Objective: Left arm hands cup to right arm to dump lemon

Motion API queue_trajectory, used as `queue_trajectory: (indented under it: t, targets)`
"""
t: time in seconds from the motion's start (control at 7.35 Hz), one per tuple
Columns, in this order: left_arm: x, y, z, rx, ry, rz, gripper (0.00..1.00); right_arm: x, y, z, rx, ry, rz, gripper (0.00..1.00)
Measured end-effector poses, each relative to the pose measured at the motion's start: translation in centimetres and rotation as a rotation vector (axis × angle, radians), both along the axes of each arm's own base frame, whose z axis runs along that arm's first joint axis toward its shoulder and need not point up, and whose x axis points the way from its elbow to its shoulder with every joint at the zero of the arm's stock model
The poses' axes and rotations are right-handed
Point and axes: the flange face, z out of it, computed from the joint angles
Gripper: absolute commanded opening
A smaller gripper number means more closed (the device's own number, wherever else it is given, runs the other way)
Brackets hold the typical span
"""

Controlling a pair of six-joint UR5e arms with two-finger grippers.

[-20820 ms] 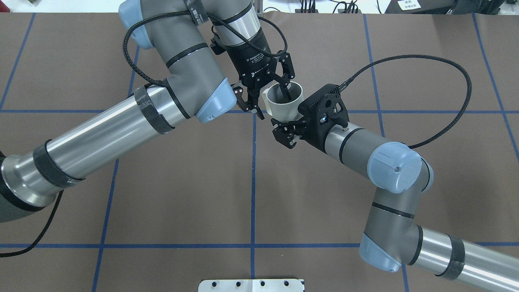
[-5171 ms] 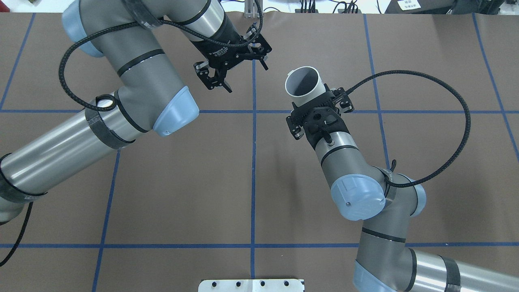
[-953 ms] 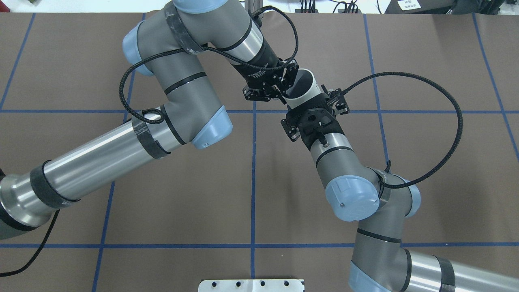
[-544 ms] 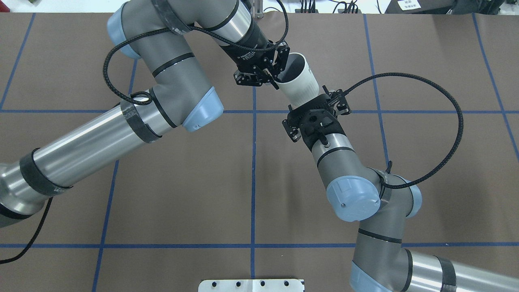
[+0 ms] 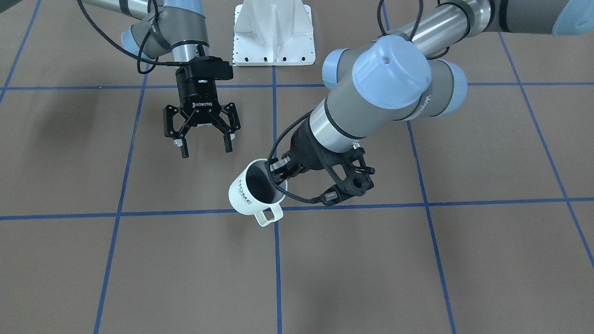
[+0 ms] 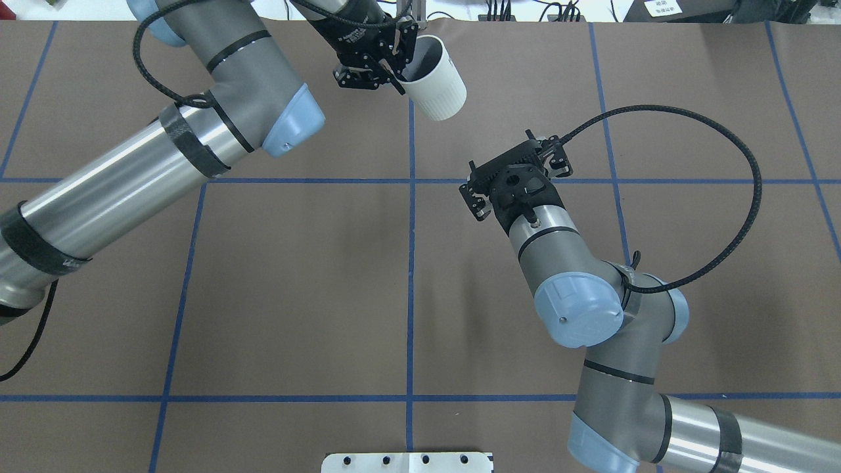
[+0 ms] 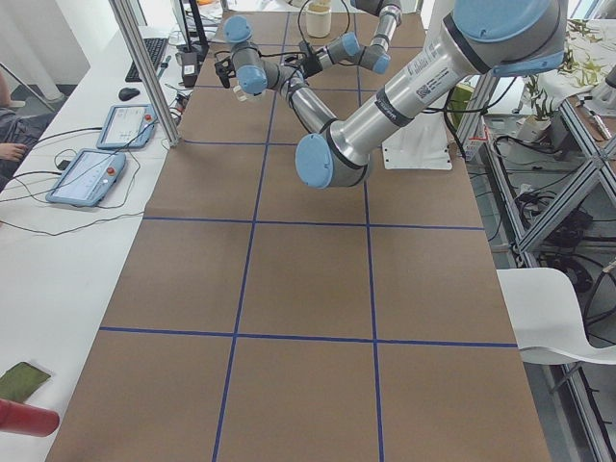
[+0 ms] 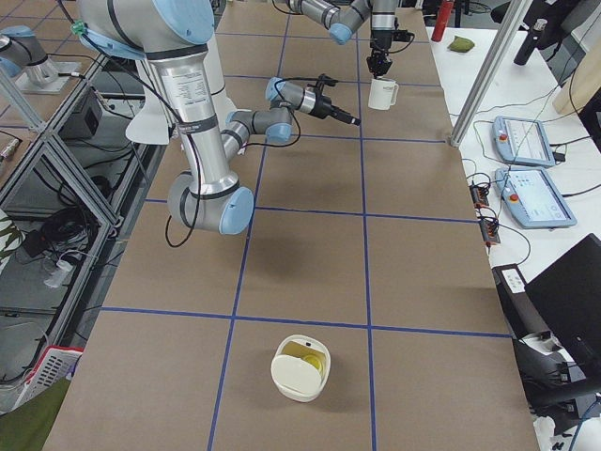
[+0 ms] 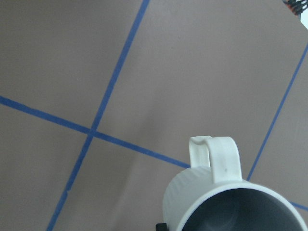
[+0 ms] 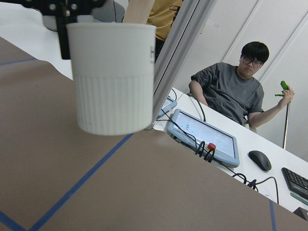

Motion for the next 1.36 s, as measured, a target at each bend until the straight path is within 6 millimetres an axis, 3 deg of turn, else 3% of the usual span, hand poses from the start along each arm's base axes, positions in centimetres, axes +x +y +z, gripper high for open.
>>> queue_trajectory:
  t: [0.14, 0.41, 0.54, 0.68, 0.82, 0.95, 1.36]
  targets:
    - [-1.9, -1.6, 2.0, -0.011, -0.021, -0.031, 0.0, 2.0, -2.7, 0.5, -0.039, 0.0, -0.022, 1.0]
    - [-8.1, -3.9, 5.8, 0.008, -0.053, -0.092, 0.0, 9.6, -11.0, 2.9, -0.224, 0.039, -0.108, 1.0]
    - [-11.3, -3.9, 8.0, 0.034, -0.097, -0.096, 0.0, 13.7, -14.5, 4.9, -0.325, 0.053, -0.16, 1.0]
    - [-13.9, -3.5, 10.0, 0.066, -0.172, -0.069, 0.0, 16.5, -16.7, 6.9, -0.406, 0.064, -0.21, 1.0]
    - [-16.0, -2.6, 12.3, 0.103, -0.255, -0.021, 0.0, 18.9, -18.0, 8.6, -0.487, 0.071, -0.259, 1.0]
    - [-18.1, -1.2, 16.0, 0.15, -0.33, 0.036, 0.0, 21.5, -18.9, 10.1, -0.561, 0.085, -0.313, 1.0]
    - [-24.7, 5.0, 28.7, 0.243, -0.435, 0.185, 0.0, 29.0, -19.2, 15.1, -0.755, 0.092, -0.508, 1.0]
